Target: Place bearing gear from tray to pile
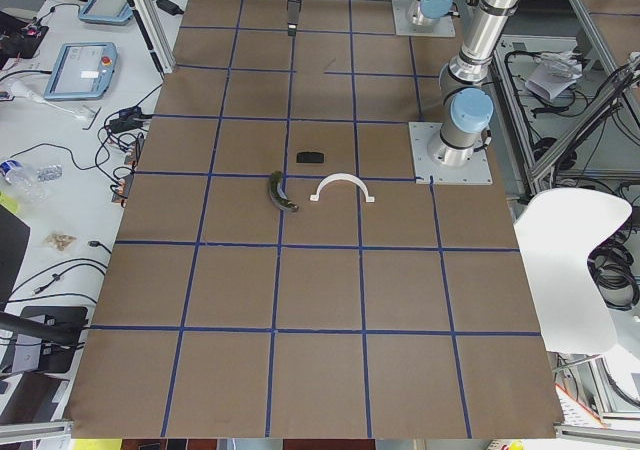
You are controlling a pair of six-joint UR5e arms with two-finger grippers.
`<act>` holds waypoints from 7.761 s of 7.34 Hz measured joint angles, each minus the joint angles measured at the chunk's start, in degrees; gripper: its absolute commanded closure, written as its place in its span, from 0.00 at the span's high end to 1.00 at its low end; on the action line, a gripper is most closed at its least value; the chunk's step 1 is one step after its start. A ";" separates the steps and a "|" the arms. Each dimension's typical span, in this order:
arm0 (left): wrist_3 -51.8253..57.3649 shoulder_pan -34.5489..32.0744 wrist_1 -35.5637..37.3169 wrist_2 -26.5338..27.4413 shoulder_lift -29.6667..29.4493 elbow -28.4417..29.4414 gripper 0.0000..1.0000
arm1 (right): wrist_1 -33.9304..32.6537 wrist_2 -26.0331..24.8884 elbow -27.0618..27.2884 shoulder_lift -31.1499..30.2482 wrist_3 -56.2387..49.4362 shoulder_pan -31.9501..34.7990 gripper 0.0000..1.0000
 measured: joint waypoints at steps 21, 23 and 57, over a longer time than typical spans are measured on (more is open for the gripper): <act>-0.13 -0.01 -0.07 -0.34 0.05 0.05 1.00 | -37.99 -4.34 4.50 28.50 -81.00 -48.46 1.00; -0.07 0.00 -0.06 -0.35 -0.02 0.13 1.00 | -37.98 -4.17 4.62 28.80 -83.27 -48.54 1.00; 0.92 -0.38 0.46 0.03 -0.87 1.26 1.00 | -26.51 -2.84 5.21 20.10 -69.06 -35.95 0.00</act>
